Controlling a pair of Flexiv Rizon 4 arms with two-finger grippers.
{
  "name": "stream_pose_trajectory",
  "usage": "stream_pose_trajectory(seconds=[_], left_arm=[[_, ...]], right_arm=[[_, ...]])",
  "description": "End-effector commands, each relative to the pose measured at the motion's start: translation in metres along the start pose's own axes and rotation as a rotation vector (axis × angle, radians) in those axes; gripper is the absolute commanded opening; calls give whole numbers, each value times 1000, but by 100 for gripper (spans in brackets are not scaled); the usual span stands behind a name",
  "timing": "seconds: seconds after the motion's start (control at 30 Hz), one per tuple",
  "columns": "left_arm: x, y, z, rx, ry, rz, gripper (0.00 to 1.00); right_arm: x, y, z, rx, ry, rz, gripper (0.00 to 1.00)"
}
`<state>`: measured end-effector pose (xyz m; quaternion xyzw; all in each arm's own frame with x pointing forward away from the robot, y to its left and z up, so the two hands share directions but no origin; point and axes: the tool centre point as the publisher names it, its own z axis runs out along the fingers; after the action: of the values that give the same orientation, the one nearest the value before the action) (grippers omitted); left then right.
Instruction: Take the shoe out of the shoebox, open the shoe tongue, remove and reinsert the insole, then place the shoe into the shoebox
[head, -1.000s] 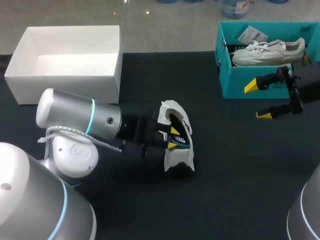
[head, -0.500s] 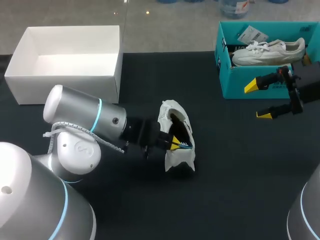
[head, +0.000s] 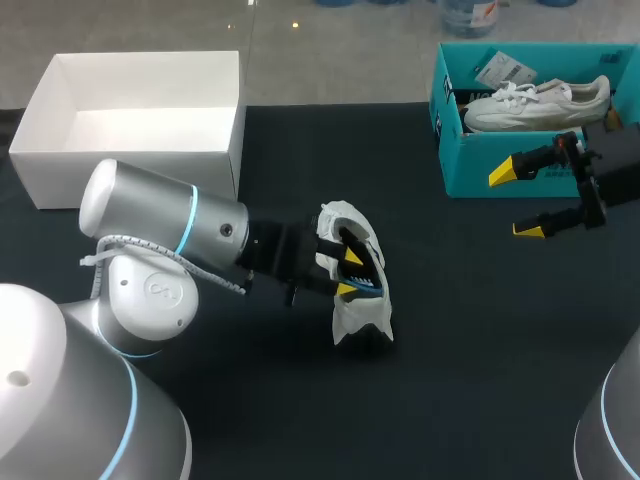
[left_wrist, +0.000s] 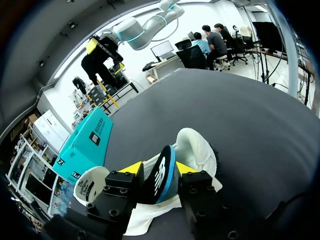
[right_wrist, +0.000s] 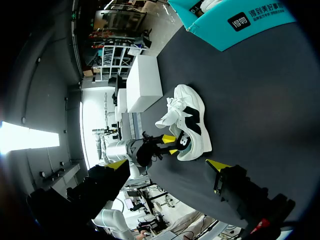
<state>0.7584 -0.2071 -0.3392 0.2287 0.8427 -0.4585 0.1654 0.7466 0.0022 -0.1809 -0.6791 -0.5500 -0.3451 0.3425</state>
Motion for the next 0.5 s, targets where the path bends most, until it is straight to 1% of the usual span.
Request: stream_pose_trajectory(seconds=[0.03,0.1,0.13,0.5], left_arm=[[6,1,-6,-3,4,-2,32],[8,1,-4,-3,8,-5,4],[9,1,-4,-2,12,-6,0],[24,1,9,4,73,-19,0]], right_arm=[[0,0,1,0,-4,1,100],[0,0,1,0,-4,1,100],[0,0,1,0,-4,1,100],[0,0,1,0,-4,1,100]])
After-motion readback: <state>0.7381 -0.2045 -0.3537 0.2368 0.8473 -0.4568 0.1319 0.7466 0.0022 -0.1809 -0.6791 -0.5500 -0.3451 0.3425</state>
